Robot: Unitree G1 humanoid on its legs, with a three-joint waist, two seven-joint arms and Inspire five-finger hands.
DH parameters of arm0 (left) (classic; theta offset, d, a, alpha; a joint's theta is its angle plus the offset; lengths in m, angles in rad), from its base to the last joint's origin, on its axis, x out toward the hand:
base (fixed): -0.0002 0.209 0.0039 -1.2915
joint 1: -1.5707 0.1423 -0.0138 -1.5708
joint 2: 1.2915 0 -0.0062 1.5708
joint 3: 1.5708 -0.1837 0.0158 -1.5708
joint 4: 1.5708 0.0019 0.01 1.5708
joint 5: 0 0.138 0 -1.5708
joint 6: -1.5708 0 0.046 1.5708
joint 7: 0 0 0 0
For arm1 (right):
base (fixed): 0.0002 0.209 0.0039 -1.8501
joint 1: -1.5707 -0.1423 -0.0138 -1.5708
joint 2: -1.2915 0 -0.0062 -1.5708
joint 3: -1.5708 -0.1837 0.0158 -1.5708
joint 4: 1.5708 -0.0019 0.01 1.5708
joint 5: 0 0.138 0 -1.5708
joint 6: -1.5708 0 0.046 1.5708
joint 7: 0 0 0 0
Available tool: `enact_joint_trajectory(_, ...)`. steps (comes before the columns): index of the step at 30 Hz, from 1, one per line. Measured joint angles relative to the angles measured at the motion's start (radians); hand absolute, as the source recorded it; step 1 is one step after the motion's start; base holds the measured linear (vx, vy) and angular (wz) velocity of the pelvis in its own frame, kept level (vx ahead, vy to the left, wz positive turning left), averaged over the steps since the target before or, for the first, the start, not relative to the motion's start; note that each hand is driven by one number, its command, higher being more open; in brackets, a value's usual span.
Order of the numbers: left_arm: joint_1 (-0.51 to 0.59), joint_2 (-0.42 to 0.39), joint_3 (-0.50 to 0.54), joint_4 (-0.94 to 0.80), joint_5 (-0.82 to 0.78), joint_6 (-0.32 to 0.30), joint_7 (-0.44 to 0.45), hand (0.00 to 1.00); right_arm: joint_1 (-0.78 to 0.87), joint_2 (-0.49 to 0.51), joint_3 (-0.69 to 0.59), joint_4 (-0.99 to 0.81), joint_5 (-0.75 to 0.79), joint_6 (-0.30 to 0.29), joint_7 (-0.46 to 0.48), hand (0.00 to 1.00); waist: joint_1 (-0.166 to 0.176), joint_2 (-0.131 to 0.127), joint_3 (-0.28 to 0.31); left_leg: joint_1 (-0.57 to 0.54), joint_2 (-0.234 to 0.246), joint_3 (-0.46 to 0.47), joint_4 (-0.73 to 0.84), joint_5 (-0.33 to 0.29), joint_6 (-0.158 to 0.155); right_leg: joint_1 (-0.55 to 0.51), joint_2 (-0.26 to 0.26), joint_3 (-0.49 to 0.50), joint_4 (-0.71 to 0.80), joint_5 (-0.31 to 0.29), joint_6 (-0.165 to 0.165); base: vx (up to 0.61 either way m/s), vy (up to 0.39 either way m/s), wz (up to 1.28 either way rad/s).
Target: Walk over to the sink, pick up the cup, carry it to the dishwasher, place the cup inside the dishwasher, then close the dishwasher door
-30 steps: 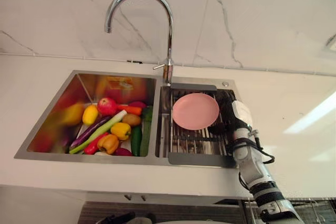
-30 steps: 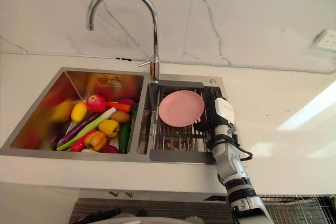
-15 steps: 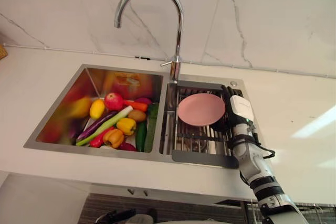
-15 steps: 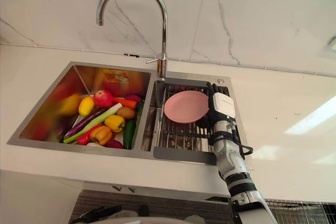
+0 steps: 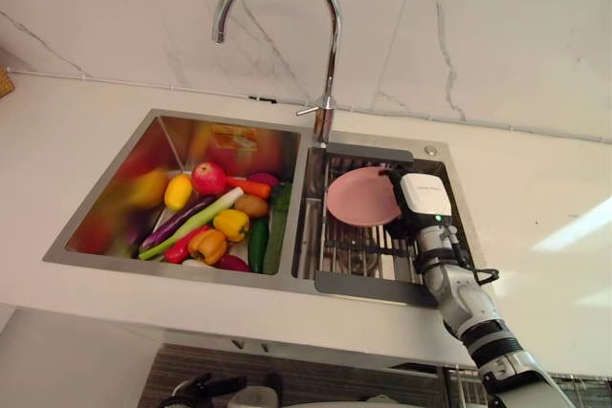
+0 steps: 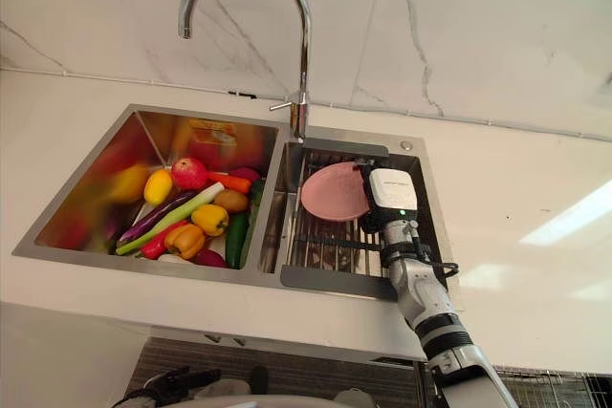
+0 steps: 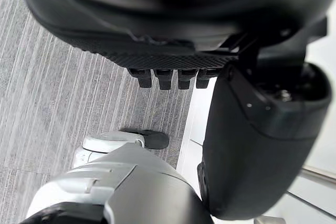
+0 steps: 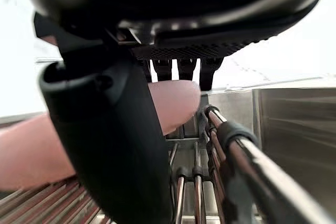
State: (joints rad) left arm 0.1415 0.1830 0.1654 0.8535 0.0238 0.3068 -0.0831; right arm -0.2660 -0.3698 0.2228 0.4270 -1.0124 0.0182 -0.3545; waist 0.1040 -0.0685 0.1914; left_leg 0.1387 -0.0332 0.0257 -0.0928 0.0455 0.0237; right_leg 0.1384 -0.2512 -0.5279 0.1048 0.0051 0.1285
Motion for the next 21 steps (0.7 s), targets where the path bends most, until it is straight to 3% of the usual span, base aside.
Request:
enact_joint_trajectory(7,-0.001,0.005,-0.015,-0.004,0.007,-0.01,0.0,1.0,-0.037,-0.036,0.007,0.027,-0.033,-0.035,-0.077,0.0,0.005,0.0,0.0,-0.005,0.001,-0.01,0.0,0.008,-0.012,0.0,0.001,-0.009,0.001,-0.001,0.0,0.01,-0.009,0.03)
enact_joint_trajectory(21,0.0,0.012,-0.019,-0.014,0.011,-0.01,0.014,1.0,-0.083,-0.055,0.021,0.027,-0.028,-0.12,-0.084,0.0,0.008,-0.009,-0.001,-0.004,0.024,-0.005,0.0,0.012,-0.02,0.0,0.025,-0.001,-0.003,-0.009,-0.013,0.0,-0.009,0.0)
